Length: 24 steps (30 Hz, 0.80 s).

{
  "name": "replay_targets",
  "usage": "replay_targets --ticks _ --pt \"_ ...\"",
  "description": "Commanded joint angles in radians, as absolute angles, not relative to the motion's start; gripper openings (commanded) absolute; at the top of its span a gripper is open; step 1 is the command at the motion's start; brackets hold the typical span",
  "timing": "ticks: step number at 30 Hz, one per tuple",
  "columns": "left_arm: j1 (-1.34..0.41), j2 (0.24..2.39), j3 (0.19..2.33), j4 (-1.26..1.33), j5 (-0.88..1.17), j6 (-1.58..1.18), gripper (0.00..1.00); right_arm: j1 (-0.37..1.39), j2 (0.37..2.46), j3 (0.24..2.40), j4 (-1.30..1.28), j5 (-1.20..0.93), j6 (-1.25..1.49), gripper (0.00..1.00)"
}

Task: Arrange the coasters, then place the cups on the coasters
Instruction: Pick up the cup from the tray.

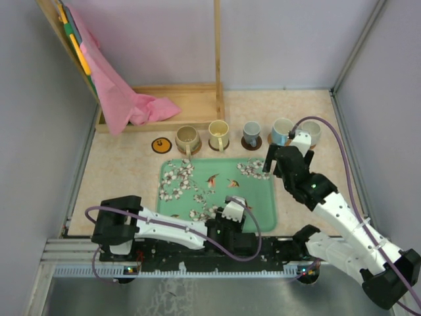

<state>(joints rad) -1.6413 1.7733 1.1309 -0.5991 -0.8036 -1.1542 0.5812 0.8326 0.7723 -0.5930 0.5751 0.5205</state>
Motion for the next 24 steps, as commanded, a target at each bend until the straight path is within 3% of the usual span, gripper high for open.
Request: replay_targets --ticks 1,24 --pt "-1.634 1.778 1.147 -0.561 -0.859 -1.168 0.53 0.570 0.812 0.779 -0.577 0.595 0.524 0.90" --pt "-1.606 1.809 1.135 -0.501 -0.846 -1.120 0.37 0.569 0.815 0.776 -0.578 0.598 0.525 0.90"
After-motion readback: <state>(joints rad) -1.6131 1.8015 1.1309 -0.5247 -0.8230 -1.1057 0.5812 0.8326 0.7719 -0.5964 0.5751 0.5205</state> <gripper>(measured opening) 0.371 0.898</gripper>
